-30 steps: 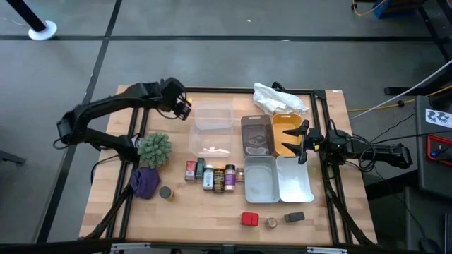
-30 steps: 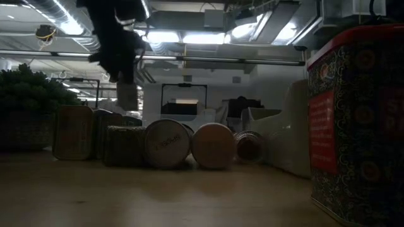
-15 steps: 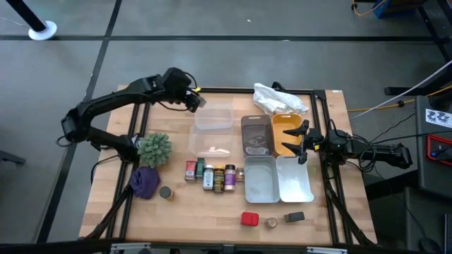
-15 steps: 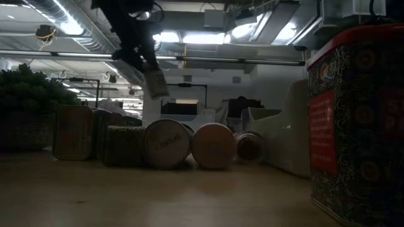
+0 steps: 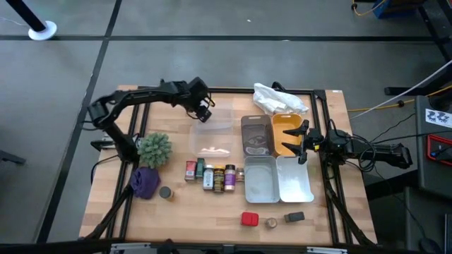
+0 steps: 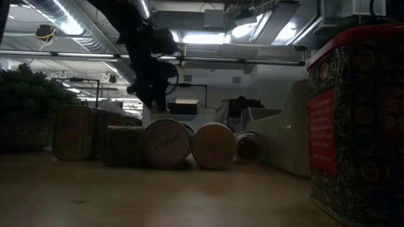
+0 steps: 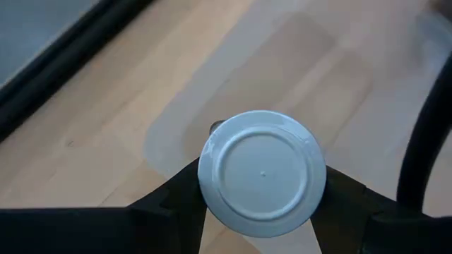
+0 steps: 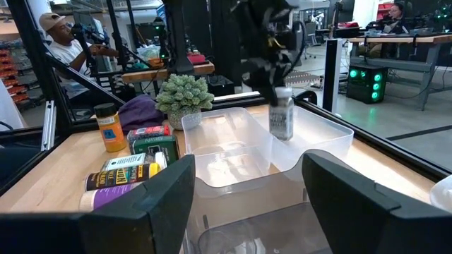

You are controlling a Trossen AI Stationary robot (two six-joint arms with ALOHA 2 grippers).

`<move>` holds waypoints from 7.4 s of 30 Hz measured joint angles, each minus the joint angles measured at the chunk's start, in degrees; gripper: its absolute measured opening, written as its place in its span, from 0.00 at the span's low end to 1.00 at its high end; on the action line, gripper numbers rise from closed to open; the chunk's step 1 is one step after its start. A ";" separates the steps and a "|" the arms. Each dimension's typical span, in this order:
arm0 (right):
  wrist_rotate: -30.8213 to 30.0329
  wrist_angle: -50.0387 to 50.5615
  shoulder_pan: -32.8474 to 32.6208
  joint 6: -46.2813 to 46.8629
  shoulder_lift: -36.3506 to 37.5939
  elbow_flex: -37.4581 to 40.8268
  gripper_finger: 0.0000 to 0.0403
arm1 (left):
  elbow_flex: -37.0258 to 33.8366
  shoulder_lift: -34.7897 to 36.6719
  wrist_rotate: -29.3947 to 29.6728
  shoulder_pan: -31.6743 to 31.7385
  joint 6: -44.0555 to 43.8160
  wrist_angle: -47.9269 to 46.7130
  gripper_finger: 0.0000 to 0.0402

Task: Sort spices by type
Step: Put the top white seasoning bottle into the top transparent bin, then put the top red seasoning can into the black transparent bin

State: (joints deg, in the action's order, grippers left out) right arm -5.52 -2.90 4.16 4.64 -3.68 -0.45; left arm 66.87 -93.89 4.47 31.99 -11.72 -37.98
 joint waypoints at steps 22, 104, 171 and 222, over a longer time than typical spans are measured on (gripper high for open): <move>0.00 0.00 -0.01 0.00 0.02 -0.02 0.64 | -0.04 -2.86 0.20 0.00 1.99 1.60 0.76; 0.61 1.25 -0.01 0.22 0.01 -0.02 0.64 | 0.72 -3.23 8.31 -51.89 -79.33 -22.32 0.77; 13.72 -6.57 0.01 18.04 -5.65 -6.85 0.64 | -8.17 17.00 3.87 -44.75 -42.15 12.46 0.42; 37.94 -9.10 -4.20 11.42 -82.55 -50.99 0.64 | -8.15 6.36 -9.77 -39.65 -22.14 31.26 0.42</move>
State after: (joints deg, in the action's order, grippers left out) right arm 32.42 -12.00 -0.05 16.06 -86.24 -51.44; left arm 58.72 -87.53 -5.30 -7.66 -33.87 -6.72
